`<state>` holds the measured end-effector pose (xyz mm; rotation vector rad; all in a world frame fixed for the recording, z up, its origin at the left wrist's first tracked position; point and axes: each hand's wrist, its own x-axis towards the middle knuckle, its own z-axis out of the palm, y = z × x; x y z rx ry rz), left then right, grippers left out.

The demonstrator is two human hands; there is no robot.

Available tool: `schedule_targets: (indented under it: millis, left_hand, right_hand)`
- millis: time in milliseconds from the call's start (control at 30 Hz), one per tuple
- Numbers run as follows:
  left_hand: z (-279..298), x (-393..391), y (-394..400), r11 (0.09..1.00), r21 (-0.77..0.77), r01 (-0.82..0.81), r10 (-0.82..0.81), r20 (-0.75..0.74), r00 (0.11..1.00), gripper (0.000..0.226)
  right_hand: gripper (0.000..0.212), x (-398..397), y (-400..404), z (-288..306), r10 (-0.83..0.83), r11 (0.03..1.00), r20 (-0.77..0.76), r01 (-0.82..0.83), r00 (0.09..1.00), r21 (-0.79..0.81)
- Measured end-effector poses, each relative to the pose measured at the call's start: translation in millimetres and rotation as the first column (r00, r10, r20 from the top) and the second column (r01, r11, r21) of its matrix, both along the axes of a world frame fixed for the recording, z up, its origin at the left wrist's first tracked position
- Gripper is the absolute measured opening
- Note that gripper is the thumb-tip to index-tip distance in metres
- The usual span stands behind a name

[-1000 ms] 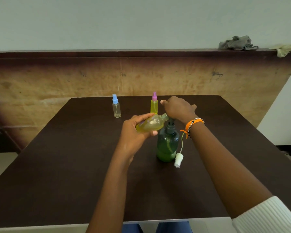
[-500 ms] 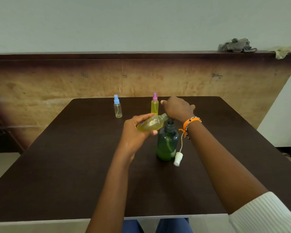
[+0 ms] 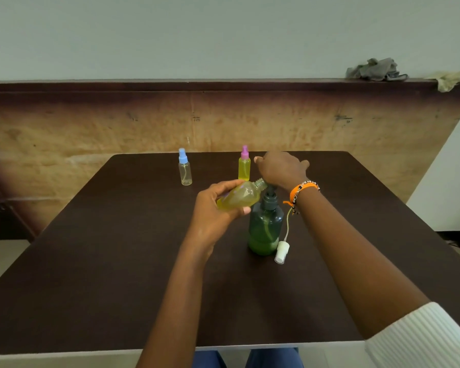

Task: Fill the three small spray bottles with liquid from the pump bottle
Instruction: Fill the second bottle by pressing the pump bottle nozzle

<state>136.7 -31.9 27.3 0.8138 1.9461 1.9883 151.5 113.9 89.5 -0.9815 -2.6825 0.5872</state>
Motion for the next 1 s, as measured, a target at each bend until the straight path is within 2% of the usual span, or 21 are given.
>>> schedule_targets:
  millis: [167,433,500,633,700,1000]
  left_hand:
    - [-8,0,-1,1.0,0.002,-0.012,0.012,0.015,1.0,0.056]
    - [-5,0,-2,1.0,-0.002,-0.022,0.022,0.019,1.0,0.056]
    - [-3,-1,-3,1.0,-0.004,-0.021,0.021,0.021,1.0,0.056]
    - [-5,0,-1,1.0,-0.01,-0.021,0.021,0.016,1.0,0.056]
    - [-7,0,0,1.0,-0.012,-0.022,0.022,0.023,0.999,0.056]
    - [-3,0,-1,1.0,0.0,-0.013,0.013,0.01,1.0,0.056]
  right_hand:
    - [0.021,6,-1,-16,-0.051,0.997,-0.051,0.048,0.997,-0.058]
    - [0.029,3,-3,-8,0.016,0.999,-0.007,-0.016,1.0,0.04]
    - [0.032,-1,-1,-7,0.021,1.0,0.001,-0.021,1.0,0.007]
    - [0.034,2,7,-20,0.002,0.984,-0.046,-0.01,0.999,-0.176]
    - [0.034,6,5,-23,-0.011,0.981,-0.059,-0.001,0.998,-0.194]
    - [0.039,0,4,-10,0.034,0.999,-0.033,-0.034,0.999,-0.021]
